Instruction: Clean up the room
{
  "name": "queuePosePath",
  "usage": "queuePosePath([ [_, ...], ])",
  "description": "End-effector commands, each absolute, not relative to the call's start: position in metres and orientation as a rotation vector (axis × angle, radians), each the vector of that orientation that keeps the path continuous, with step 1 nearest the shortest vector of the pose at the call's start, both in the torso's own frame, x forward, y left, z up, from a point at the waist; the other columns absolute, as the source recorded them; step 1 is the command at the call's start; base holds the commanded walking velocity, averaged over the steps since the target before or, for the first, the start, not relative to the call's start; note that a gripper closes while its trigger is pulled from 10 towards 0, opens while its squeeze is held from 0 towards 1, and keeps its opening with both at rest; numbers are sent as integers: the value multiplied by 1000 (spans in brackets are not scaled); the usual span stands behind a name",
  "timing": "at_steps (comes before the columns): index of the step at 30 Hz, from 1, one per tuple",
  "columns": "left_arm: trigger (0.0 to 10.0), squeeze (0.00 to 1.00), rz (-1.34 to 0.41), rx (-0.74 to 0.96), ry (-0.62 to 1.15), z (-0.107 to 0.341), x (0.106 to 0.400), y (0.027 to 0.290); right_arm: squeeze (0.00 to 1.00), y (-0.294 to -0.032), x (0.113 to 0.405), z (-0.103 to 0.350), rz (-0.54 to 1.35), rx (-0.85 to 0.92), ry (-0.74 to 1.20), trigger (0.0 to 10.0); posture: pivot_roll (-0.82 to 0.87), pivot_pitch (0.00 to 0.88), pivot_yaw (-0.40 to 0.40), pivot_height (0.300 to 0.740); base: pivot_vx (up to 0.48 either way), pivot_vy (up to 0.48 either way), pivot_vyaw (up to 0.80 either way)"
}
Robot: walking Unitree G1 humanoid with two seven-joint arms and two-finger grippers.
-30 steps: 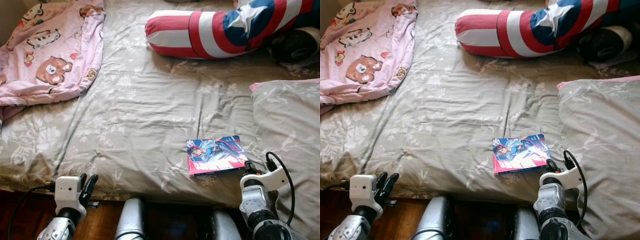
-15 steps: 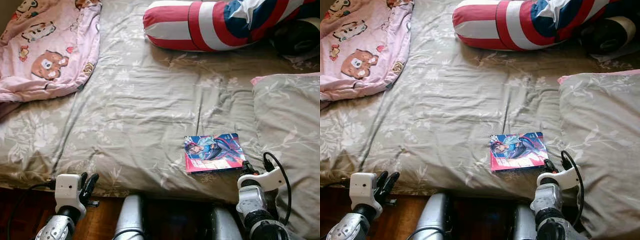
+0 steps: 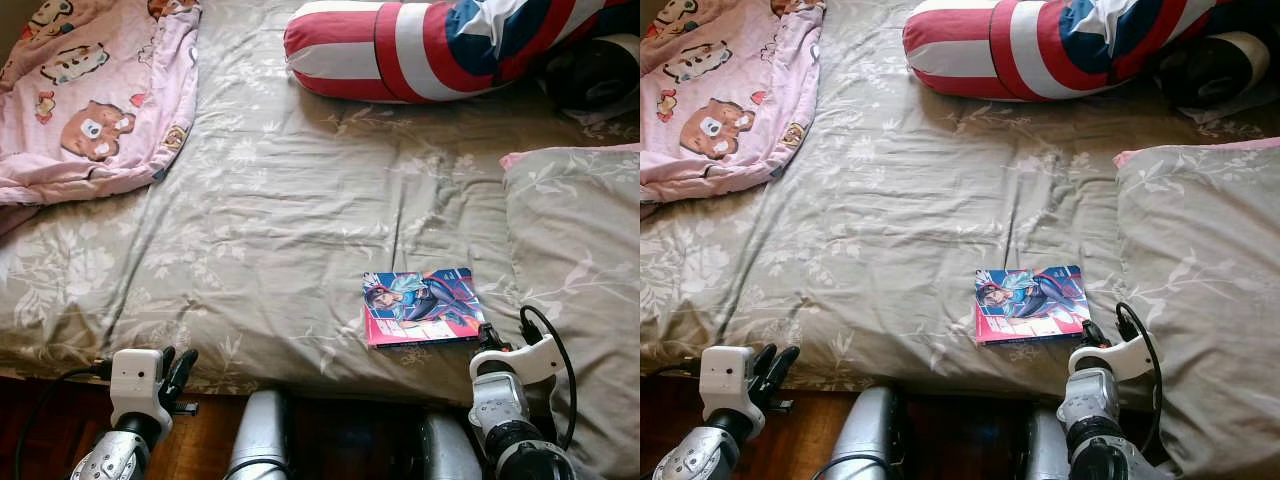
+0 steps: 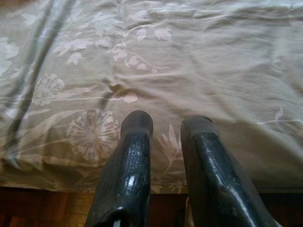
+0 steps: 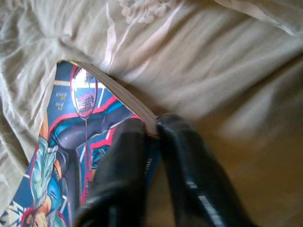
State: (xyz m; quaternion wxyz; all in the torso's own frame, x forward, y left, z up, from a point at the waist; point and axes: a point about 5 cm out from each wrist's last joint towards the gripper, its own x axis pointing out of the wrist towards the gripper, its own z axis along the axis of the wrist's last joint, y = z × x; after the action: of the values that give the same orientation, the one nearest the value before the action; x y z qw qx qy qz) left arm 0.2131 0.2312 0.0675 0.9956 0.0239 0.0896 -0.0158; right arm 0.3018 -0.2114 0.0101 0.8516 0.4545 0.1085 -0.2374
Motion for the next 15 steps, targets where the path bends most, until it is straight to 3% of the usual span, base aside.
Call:
queuePosePath([
  [1, 10000, 0, -22, 45, 215, 62, 208, 233, 1000, -204, 288, -6, -519, 963, 309, 10000, 257, 323, 72, 639, 0, 0, 0],
  [6, 10000, 0, -30, 52, 225, 60, 208, 233, 965, -200, 286, -10, -515, 931, 339, 10000, 255, 320, 72, 639, 0, 0, 0],
  [7, 10000, 0, -33, 54, 225, 59, 209, 233, 894, -200, 285, -11, -517, 935, 341, 10000, 255, 318, 73, 639, 0, 0, 0],
  [8, 10000, 0, -33, 54, 225, 59, 209, 233, 894, -200, 285, -11, -517, 935, 341, 10000, 255, 318, 73, 639, 0, 0, 0],
  [9, 10000, 0, -32, 52, 225, 59, 210, 233, 337, -200, 284, -11, -521, 936, 344, 10000, 254, 316, 73, 639, 0, 0, 0],
  [10, 10000, 0, -32, 51, 224, 59, 211, 233, 0, -200, 284, -11, -523, 937, 346, 10000, 254, 315, 72, 639, 0, 0, 0],
  [15, 10000, 0, -35, 49, 218, 60, 215, 232, 0, -201, 283, -12, -534, 926, 355, 10000, 248, 302, 74, 639, 0, 0, 0],
])
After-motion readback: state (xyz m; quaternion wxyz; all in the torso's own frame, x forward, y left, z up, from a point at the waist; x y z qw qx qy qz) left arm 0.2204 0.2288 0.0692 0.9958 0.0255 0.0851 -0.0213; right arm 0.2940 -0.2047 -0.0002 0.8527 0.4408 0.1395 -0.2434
